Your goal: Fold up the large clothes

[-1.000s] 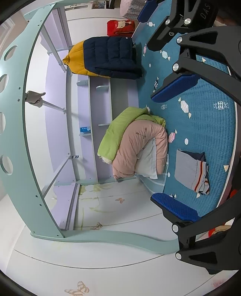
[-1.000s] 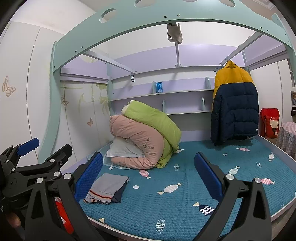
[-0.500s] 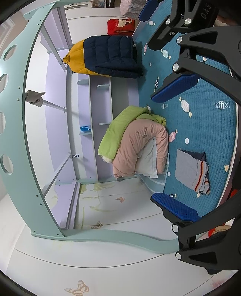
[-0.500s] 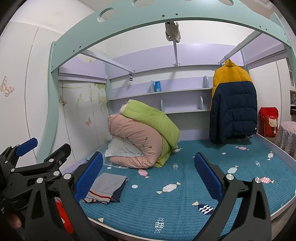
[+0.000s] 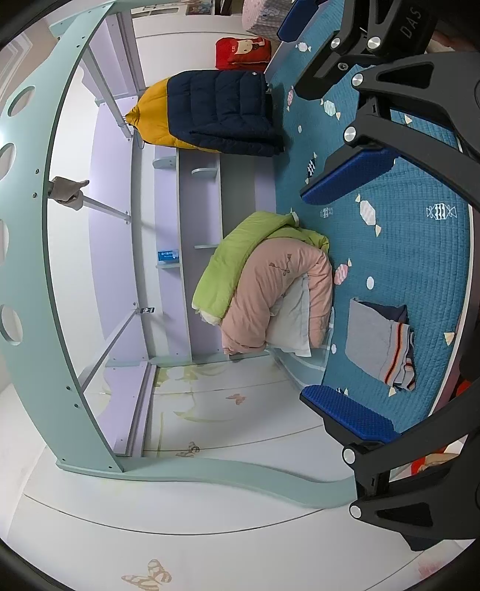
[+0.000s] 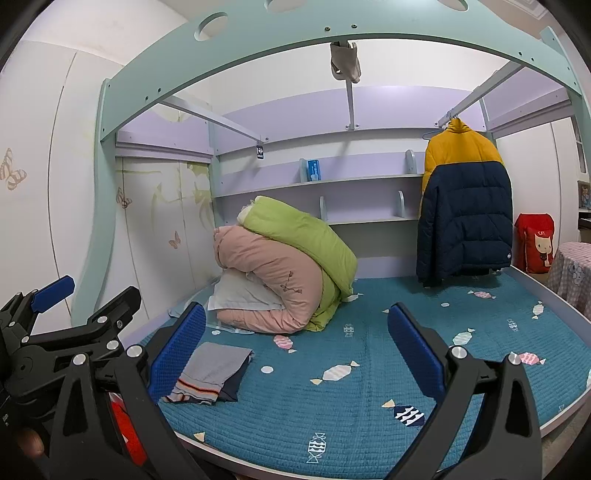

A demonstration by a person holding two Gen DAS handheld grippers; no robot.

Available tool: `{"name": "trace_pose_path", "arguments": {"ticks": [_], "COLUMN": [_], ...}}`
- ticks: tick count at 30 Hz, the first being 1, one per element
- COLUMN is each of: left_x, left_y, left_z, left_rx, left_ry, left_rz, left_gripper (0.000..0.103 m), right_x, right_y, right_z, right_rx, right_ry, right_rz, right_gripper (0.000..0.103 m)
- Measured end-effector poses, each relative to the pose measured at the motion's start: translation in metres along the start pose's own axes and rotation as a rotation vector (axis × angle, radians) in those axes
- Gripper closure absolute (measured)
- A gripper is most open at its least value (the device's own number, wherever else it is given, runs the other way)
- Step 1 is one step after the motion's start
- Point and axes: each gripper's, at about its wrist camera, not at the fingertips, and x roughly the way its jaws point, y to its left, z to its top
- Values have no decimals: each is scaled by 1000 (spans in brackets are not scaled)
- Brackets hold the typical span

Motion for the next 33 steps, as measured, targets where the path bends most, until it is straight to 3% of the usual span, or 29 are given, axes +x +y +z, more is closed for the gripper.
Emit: {"name": "trace_pose_path", "arguments": {"ticks": [33], "left_x": [-10], "left_y": [-26], "left_z": [-10], "left_rx": [-24], "left_ry": [20], "left_rz": [19], "left_gripper": [5], "right_x": [6], "right_y": [-4], "right_z": [-4], "right_rx": [-10], "right_ry": [18], "right_rz": [8], "right_gripper": [8]}}
